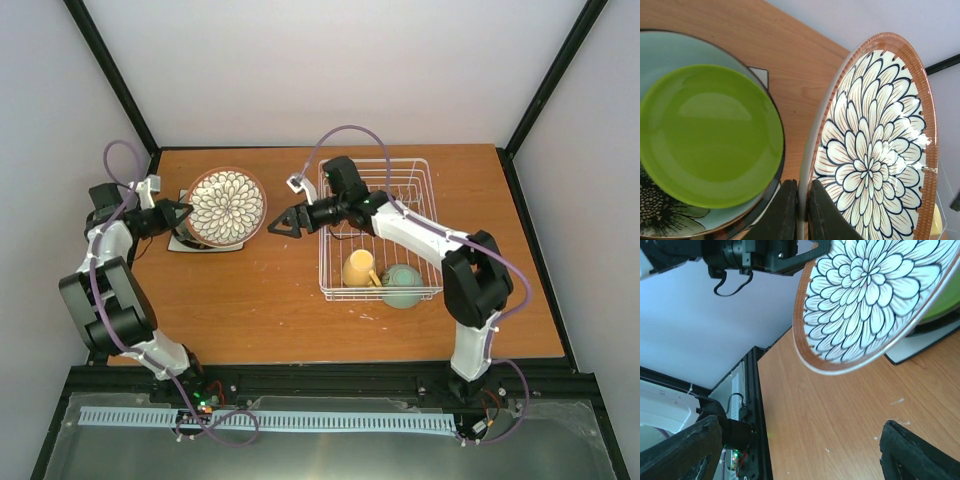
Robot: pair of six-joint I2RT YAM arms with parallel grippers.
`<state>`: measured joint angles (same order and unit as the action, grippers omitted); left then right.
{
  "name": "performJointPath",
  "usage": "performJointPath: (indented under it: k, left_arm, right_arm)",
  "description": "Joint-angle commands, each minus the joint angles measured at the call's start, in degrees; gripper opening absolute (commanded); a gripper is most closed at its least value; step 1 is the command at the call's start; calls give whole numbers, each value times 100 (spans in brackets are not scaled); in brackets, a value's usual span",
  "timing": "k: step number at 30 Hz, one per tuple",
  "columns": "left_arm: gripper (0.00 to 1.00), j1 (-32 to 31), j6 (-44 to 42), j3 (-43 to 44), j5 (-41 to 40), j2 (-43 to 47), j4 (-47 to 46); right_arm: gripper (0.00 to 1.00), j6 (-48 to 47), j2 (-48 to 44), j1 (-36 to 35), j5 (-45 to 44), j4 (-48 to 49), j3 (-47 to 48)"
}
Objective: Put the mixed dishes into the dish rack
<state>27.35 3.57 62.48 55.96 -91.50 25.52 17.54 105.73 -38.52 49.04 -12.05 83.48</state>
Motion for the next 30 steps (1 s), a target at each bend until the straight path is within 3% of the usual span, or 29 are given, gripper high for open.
performJointPath:
  k: [1, 13, 21, 26, 30]
  left_arm:
    - [1, 44, 31, -88, 883, 667, -212]
    - [1, 41, 188, -744, 1275, 1333, -393]
    - [1, -42, 475, -1237, 1511, 1698, -755]
    - [1, -126, 624, -1266, 1525, 1775, -911]
    - [0, -242, 751, -1205, 1446, 1732, -1056]
  right_arm:
    - [85, 293, 449, 39, 469, 166, 578]
    - [86, 598, 1037, 38, 563, 272, 1344]
    - [83, 718, 1716, -175, 788, 94, 2347]
    - [63, 732, 2163, -357, 1143, -124, 3040]
    - [36, 718, 2355, -442, 1402, -255, 3261]
